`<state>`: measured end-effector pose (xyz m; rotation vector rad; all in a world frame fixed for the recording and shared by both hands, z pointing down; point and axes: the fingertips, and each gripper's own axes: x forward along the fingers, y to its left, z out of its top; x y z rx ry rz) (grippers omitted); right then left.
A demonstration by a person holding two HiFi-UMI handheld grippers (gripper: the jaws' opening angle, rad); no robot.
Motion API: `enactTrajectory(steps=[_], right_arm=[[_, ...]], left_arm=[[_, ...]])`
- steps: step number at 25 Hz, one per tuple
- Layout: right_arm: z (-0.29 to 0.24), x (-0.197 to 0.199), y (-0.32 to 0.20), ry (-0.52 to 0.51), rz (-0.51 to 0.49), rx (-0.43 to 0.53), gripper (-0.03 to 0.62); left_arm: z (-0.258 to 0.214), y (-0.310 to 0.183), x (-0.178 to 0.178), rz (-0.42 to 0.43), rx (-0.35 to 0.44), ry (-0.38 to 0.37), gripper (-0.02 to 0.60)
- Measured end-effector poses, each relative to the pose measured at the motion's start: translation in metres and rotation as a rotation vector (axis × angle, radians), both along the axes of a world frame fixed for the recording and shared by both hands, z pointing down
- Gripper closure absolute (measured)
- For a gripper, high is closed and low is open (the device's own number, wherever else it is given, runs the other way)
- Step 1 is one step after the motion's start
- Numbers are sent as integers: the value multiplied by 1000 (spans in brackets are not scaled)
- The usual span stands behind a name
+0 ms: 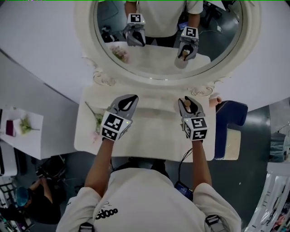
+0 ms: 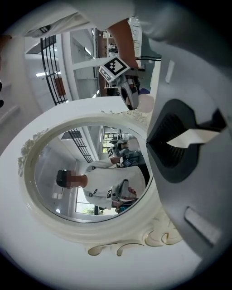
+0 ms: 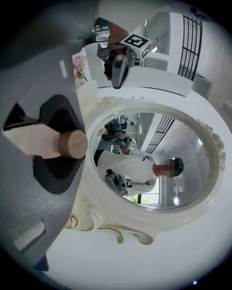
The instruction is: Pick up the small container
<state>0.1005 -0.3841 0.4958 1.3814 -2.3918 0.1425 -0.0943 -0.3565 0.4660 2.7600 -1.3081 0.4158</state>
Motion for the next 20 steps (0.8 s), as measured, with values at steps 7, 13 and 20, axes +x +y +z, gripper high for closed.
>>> enactTrajectory(steps=[7, 13, 20], right_arm=[[-71, 18, 57, -8, 36, 70, 476], [-114, 37, 95, -17, 23, 104, 476], [-152, 52, 106, -19, 16, 161, 477]], left_arm=[[-51, 9, 1, 57, 91, -16, 563], [-84, 26, 12, 60, 156, -24, 563], [-111, 31, 36, 74, 218, -14, 563]])
